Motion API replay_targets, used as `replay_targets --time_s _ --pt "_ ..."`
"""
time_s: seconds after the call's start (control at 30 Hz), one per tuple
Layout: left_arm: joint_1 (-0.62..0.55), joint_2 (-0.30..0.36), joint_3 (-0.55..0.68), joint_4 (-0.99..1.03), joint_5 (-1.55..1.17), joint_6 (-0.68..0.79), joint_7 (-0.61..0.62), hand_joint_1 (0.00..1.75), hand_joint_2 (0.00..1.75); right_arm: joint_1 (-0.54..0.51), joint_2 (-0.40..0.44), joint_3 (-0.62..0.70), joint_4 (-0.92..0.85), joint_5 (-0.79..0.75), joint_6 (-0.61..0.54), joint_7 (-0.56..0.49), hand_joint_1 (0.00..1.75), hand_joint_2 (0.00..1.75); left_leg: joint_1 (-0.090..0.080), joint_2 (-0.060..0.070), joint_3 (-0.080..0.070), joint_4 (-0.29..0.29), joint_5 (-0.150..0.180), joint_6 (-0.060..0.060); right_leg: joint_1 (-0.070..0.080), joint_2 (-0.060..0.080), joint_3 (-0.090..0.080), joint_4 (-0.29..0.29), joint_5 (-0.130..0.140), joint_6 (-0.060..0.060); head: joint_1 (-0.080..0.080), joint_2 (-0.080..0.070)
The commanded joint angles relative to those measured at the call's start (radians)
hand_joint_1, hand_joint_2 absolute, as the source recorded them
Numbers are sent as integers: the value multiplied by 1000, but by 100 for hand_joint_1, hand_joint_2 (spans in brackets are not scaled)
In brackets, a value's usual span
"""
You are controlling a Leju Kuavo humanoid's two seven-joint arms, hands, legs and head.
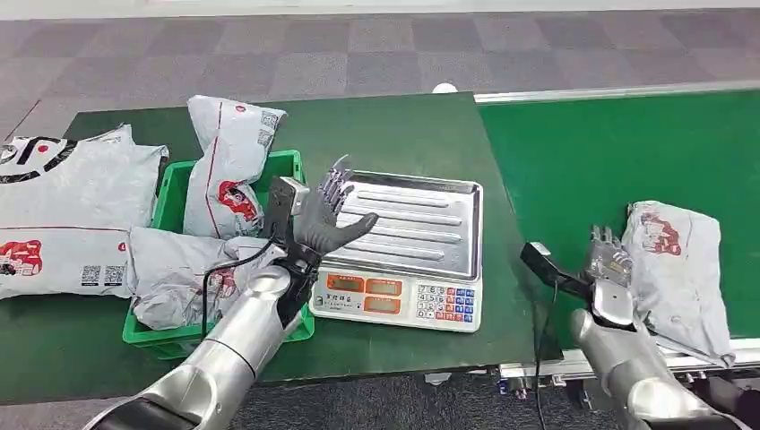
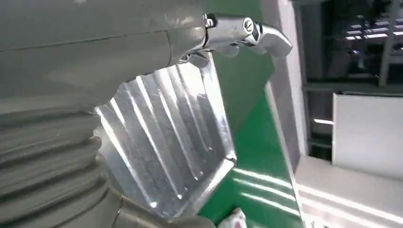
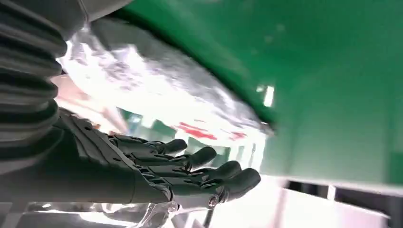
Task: Moved the parcel from conveyor to table for the left to box.
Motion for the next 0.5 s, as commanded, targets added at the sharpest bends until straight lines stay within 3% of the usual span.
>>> replay_targets --time_s 0.03,0.5 --pt "-11 20 3 137 9 2 -44 0 175 117 -14 -165 61 3 -31 -1 0 175 2 -2 5 -3 -1 -1 2 -1 6 -3 -1 -1 0 0" --pt "-13 16 4 135 8 6 -44 0 175 111 -12 -168 58 4 -26 -1 0 175 1 2 4 -2 0 0 1 2 4 -1 -1 0 0 0"
